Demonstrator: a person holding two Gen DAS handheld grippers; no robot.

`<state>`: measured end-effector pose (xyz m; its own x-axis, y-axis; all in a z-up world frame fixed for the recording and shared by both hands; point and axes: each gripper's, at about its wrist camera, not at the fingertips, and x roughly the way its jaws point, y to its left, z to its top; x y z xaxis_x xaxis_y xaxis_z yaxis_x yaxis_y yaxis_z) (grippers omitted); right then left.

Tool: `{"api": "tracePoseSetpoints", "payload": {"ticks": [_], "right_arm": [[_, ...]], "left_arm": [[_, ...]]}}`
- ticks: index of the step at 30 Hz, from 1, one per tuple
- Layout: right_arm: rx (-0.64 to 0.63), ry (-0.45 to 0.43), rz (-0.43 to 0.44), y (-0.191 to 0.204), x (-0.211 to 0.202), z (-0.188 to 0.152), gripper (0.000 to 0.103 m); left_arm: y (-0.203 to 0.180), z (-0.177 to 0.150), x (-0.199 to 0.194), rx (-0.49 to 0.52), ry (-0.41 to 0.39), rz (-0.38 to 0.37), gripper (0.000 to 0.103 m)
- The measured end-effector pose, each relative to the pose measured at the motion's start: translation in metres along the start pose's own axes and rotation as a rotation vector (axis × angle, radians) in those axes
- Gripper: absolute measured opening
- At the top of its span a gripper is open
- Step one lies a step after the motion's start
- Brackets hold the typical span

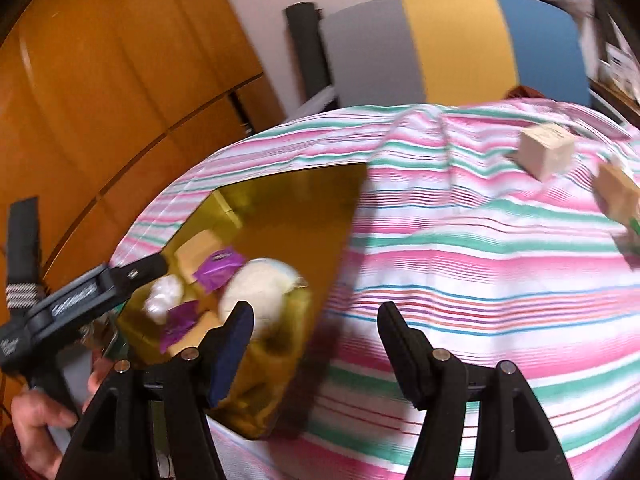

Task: Organize objects
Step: 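Reach the right gripper to the pile and grasp the WEIDAN cracker packet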

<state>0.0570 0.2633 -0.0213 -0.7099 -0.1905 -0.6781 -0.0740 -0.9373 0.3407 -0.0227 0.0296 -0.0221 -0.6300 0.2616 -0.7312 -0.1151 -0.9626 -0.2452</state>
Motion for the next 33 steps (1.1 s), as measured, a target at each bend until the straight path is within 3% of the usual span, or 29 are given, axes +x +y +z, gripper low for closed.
{"api": "tracePoseSetpoints", "payload": {"ticks": [18,26,29,33], "right_arm": [[0.267,-0.030,-0.247,-0.137,-0.035,-0.025,0.065],[0.420,-0.188,-0.437,-0.234,-0.081,0.014,0.065],[0.495,-0.208,-0.508,-0.281,-0.090,0.036,0.065],[0.566,-0.206,-0.541,-0.328,-0.091,0.060,0.065]], "left_arm": [[-0.116,-0.044,-0.008,0.301,0.082,-0.208,0.103],[-0.142,-0.059,-0.016,0.360,0.100,-0.260,0.103],[-0.145,-0.065,-0.013,0.364,0.131,-0.258,0.103],[-0.147,-0.072,-0.014,0.384,0.150,-0.256,0.103]]}}
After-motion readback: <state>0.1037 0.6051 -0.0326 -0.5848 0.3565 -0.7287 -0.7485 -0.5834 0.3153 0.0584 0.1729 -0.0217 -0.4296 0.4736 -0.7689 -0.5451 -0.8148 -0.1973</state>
